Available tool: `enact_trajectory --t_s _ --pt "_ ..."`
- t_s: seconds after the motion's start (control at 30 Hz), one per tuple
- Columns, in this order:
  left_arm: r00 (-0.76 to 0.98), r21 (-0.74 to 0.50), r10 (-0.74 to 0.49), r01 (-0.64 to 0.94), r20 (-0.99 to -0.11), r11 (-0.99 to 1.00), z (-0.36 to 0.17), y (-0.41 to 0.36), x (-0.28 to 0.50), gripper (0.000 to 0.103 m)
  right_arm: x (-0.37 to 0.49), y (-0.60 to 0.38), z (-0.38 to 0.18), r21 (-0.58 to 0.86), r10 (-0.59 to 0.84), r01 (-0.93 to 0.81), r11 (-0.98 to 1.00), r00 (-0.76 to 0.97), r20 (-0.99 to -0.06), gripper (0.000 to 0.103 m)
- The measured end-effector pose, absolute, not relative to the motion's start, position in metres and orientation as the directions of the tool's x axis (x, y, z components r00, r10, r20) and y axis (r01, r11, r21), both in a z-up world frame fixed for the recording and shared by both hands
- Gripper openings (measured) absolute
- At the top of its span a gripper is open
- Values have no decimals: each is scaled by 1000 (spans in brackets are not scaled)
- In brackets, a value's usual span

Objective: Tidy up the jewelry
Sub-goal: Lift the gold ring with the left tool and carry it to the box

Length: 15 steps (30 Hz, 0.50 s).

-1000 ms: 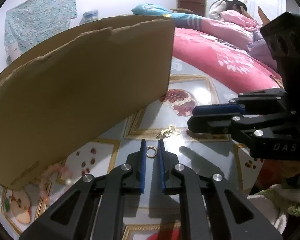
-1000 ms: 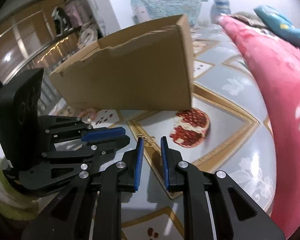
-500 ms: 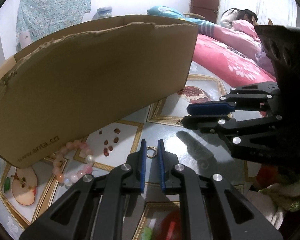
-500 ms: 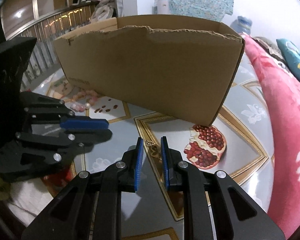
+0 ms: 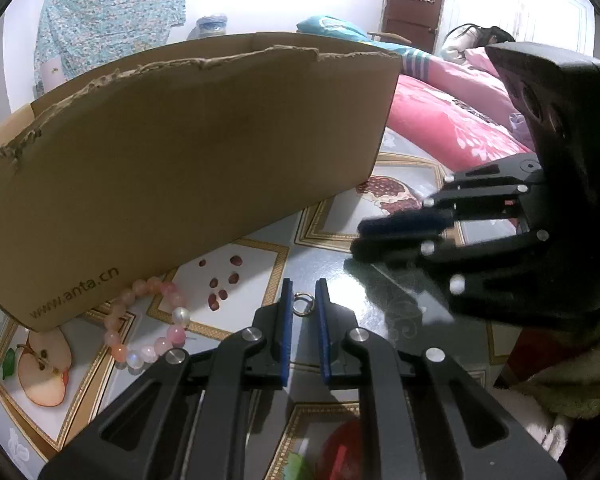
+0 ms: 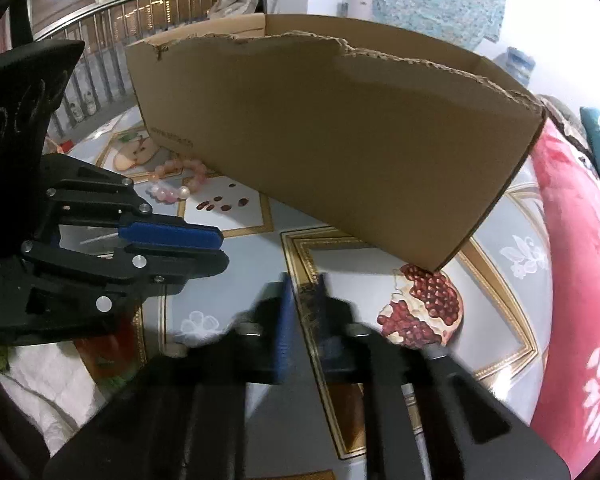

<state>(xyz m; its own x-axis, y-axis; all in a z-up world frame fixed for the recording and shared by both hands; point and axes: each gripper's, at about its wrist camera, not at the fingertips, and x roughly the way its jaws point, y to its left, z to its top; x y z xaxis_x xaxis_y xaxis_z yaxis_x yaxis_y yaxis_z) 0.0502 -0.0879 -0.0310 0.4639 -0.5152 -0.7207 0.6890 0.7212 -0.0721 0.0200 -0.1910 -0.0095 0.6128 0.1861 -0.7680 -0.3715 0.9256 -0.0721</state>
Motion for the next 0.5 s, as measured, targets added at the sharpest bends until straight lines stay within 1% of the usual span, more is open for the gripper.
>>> enact_trajectory --t_s 0.1,0.3,0.5 --pt "462 -76 -518 689 -720 721 -31 -87 50 10 20 -198 -5 -39 193 -338 940 625 -756 0" --pt "464 -79 -519 687 -718 723 -31 -85 50 10 20 -236 14 167 287 -243 956 644 -709 0" --pt "465 -86 -523 684 -714 725 -31 -83 51 10 23 -260 21 397 421 -193 897 646 -637 0"
